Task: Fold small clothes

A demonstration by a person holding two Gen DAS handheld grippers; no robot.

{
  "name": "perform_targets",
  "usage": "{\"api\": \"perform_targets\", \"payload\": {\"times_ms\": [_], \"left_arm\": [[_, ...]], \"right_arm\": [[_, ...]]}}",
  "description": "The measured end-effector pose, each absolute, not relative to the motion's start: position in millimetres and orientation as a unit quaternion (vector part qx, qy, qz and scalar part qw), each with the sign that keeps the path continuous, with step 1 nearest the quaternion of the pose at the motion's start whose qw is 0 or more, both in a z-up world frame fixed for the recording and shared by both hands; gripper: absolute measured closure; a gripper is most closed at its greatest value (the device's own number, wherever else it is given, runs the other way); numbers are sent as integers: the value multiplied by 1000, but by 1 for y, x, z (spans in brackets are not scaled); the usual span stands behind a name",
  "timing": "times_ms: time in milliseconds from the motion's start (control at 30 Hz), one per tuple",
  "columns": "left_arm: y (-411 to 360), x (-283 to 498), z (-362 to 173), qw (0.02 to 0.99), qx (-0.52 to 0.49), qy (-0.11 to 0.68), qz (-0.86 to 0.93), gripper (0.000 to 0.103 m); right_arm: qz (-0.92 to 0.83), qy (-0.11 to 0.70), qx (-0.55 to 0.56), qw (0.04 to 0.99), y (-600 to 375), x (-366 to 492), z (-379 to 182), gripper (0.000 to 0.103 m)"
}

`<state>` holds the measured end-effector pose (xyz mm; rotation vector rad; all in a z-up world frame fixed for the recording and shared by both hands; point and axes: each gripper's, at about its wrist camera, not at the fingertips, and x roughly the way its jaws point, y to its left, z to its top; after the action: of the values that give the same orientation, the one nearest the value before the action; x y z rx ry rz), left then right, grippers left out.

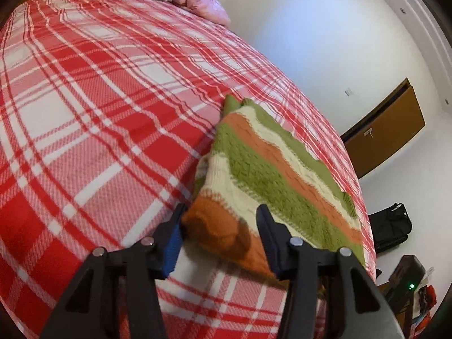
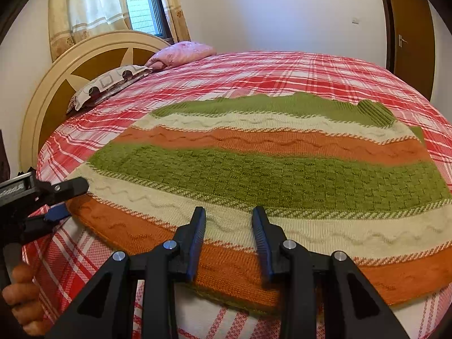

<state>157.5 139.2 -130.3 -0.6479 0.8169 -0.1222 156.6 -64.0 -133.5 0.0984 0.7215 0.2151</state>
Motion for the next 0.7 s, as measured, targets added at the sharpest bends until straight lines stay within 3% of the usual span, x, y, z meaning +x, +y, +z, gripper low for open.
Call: {"api": "perform_targets", "payload": {"times_ms": [267,500,600,667,700], "left_arm": [[125,146,-131,855,-313,408,-67,50],[135,189,-131,854,-340,391,-47,46],[140,195,-134,847,-360,390,-41,54],[134,194,-135,852,-340,396,-46,83],[132,192,-136,854,-329,400,-51,87]], "right_arm": [[107,350,50,929,-66,156,-134,67],[106,351,47,929,-63,155,-133,66],[119,364,54,922,-66,159,-129,62],[126,378,75,914,-72,164,-122,62],[130,381,90,911,-76,167,-120,62]]}}
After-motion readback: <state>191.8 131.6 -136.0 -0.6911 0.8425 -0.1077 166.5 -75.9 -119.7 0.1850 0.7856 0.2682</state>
